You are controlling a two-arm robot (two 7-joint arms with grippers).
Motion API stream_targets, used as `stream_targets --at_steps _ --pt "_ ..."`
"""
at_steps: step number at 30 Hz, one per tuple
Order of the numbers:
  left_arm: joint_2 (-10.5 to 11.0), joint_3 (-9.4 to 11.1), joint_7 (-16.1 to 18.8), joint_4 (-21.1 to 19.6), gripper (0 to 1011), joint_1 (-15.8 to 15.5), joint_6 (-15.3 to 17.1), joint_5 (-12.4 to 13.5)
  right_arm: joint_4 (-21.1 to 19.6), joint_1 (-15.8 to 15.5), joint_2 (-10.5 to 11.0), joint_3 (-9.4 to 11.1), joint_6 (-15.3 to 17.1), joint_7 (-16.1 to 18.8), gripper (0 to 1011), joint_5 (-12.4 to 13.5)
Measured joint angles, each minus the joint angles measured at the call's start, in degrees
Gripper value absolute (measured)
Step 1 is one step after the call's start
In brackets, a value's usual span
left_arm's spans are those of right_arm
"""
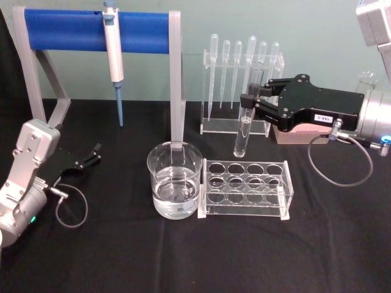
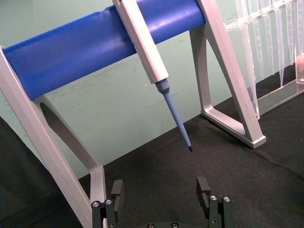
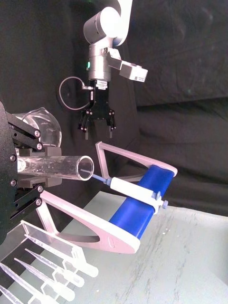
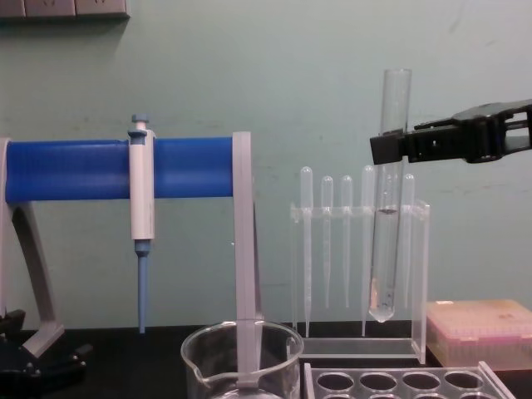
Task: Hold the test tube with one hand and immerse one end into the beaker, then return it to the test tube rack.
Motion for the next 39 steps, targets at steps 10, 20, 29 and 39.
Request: stream_targets --at_steps 10,20,29,39 --pt "0.00 0.00 0.00 0.00 1000 0.00 0.00 0.00 0.00 0.00 0.00 0.00 0.00 0.00 243 0.00" --pt "0.00 0.00 0.00 0.00 1000 0.00 0.00 0.00 0.00 0.00 0.00 0.00 0.00 0.00 243 0.00" --pt "0.00 0.00 0.00 0.00 1000 0.00 0.00 0.00 0.00 0.00 0.00 0.00 0.00 0.00 243 0.00" --pt "0.00 0.00 0.00 0.00 1000 0.00 0.00 0.00 0.00 0.00 0.00 0.00 0.00 0.00 243 0.00"
